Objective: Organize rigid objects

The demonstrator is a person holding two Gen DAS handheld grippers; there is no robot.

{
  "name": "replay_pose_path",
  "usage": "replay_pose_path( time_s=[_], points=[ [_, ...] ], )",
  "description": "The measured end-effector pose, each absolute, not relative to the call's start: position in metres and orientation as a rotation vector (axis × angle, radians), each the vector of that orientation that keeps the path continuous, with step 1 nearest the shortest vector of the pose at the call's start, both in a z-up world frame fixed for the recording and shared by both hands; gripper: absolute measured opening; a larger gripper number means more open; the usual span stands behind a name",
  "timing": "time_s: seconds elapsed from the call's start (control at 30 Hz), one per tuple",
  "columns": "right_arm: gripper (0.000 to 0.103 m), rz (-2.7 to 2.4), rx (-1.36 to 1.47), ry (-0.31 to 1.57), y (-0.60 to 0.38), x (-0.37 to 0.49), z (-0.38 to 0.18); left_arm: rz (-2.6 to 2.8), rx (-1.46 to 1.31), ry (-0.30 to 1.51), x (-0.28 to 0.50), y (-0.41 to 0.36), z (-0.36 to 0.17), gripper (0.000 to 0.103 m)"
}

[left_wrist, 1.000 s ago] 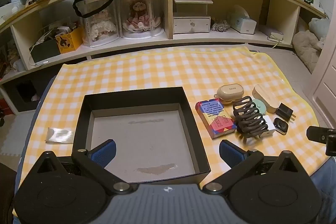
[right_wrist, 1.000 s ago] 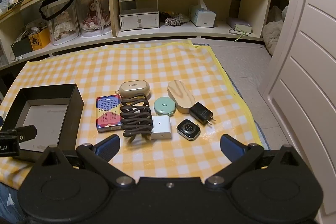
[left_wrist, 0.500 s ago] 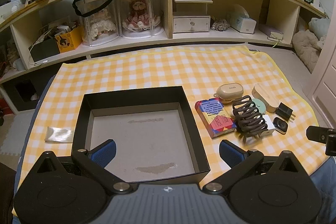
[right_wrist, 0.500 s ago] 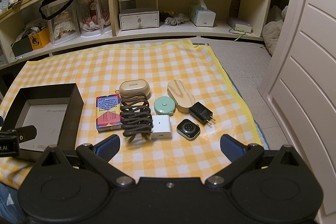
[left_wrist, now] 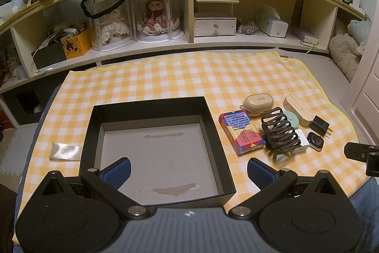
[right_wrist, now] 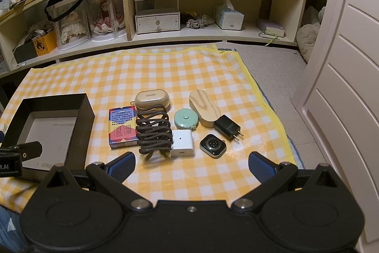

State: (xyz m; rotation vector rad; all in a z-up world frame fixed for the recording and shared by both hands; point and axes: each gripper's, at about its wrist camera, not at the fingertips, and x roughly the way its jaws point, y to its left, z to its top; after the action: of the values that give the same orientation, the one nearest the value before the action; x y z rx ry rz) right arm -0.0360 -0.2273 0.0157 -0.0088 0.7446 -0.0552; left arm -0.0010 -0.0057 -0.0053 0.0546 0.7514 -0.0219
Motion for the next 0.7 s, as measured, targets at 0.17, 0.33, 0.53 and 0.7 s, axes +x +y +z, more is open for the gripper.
replay_pose_path(
  time_s=[0.17,0.33,0.53,0.7],
  points=[
    [0.103,-0.055,-0.008,0.743,-0.2277,-0.0375,0.0154,-0.024,0.052,0.755,-0.0001,-0.0066,-0.0067,0.103],
    [0.103,-0.056,-0.008,0.745,-0.2271,-0.0361,0.0145,-0.030,0.049,0.757,0.0001,-0.0059,-0.0061,0.103],
    [0.103,-0.055,-0.008,0.745,-0.2274,-0.0362,0.0145,-0.031,0.049,0.758,0.0003,-0.0059,-0.0059,0.103],
    [0.103,-0.056,-0.008,0.747,-0.2273,-0.0358,0.0151,-0.032,0.049,0.759,0.0006,-0.0061,-0.0055,0.103]
  ],
)
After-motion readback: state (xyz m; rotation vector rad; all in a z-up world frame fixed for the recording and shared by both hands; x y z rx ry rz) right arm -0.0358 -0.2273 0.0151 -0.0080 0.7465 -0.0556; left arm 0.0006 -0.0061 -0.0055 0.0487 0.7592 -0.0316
